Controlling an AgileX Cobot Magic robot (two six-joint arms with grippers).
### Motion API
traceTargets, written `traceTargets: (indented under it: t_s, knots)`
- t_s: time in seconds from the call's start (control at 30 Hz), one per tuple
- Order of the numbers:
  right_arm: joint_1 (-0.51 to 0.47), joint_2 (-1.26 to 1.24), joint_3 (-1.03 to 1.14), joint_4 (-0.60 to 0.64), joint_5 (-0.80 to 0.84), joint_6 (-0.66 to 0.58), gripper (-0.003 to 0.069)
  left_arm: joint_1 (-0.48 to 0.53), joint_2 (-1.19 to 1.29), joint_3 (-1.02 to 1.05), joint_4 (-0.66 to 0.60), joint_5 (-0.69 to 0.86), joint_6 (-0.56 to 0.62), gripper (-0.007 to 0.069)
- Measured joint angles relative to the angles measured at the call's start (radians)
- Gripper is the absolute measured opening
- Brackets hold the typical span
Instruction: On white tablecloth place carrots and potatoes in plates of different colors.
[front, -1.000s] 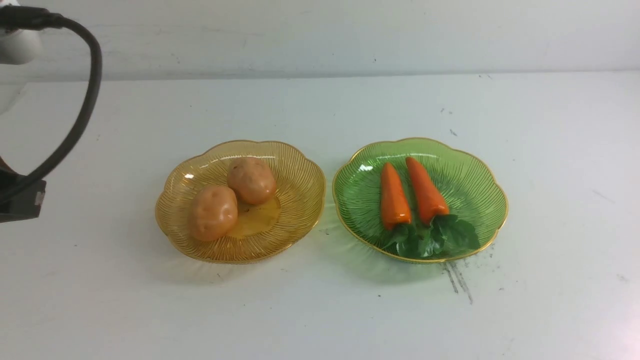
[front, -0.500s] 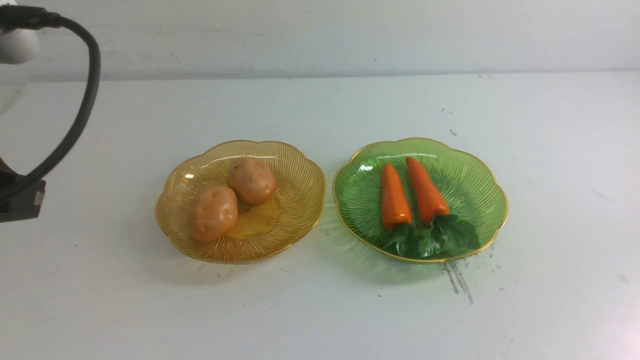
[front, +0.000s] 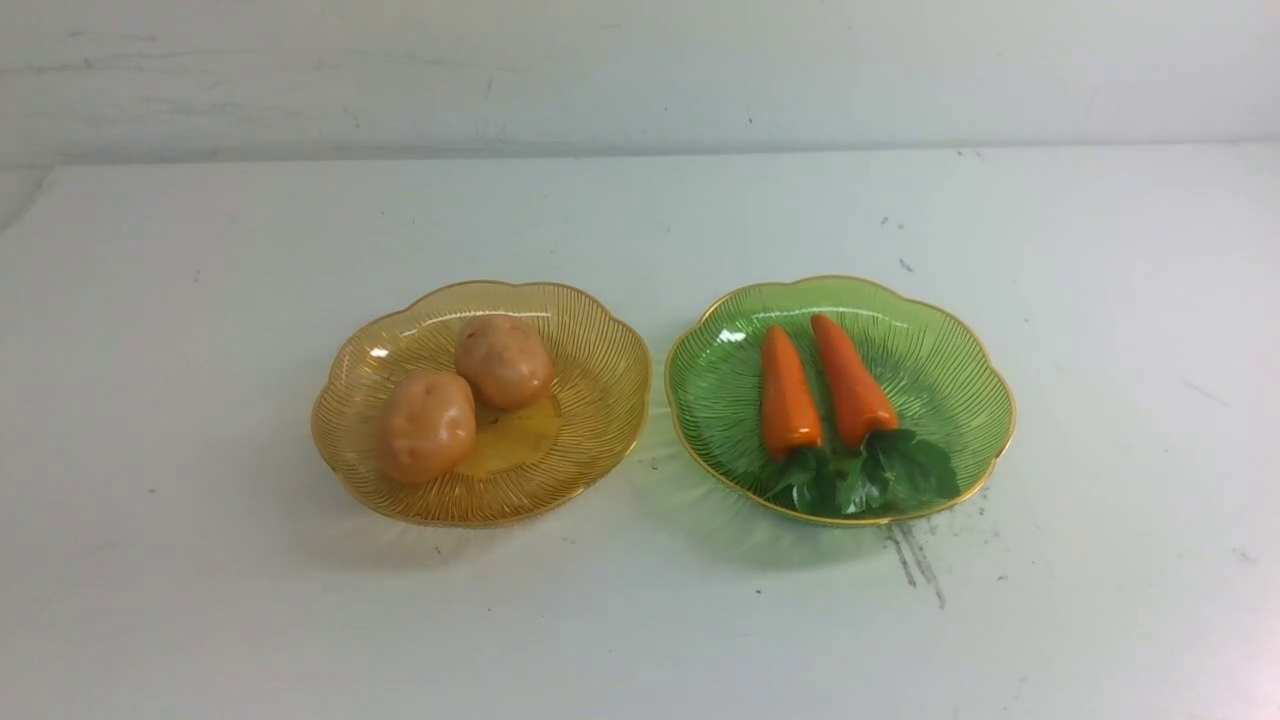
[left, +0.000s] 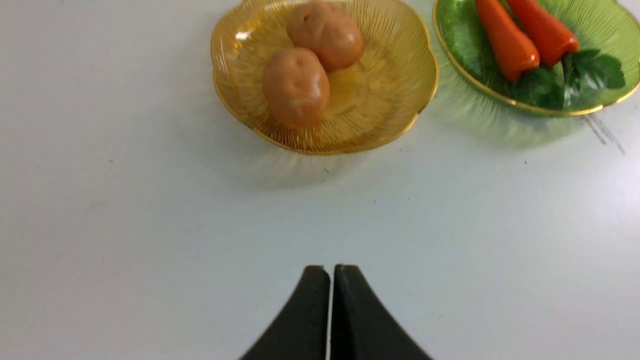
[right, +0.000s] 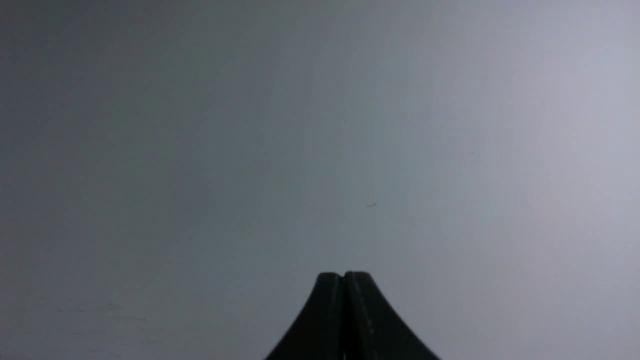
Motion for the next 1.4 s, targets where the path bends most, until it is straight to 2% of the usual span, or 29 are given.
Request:
traceTargets:
  t_s: [0.13,0.17,0.33,0.57,0.87,1.03,1.23,1.4]
  knots:
    - [0.000,0.000,0.003,0.000,0.054,0.000,-0.0013,0.000,-0.164,0.124,-0.001,-0.082,-0.005,-0.0003]
    - [0.000,0.000,0.003,0.000,0.076,0.000,-0.0013,0.000,-0.245,0.188,-0.002,-0.143,-0.009,-0.0003]
    - [0.000,0.000,0.003,0.000,0.095,0.000,-0.0013,0.000,-0.389,0.311,-0.036,-0.268,-0.014,-0.0003]
    - [0.000,0.000,0.003,0.000,0.098,0.000,-0.0013,0.000,-0.440,0.413,-0.059,-0.293,-0.010,-0.0003]
    - [0.000,0.000,0.003,0.000,0.100,0.000,-0.0013,0.000,-0.440,0.447,-0.005,-0.320,0.002,-0.0003]
    - [0.000,0.000,0.003,0.000,0.101,0.000,-0.0013,0.038,-0.462,0.544,0.018,-0.507,0.003,-0.0003]
    - [0.000,0.000,0.003,0.000,0.104,0.000,-0.0013,0.164,-0.490,0.814,0.033,-0.787,0.003,-0.0003]
    - [0.000,0.000,0.003,0.000,0.106,0.000,-0.0013,0.174,-0.490,0.947,0.049,-0.834,0.003,-0.0003]
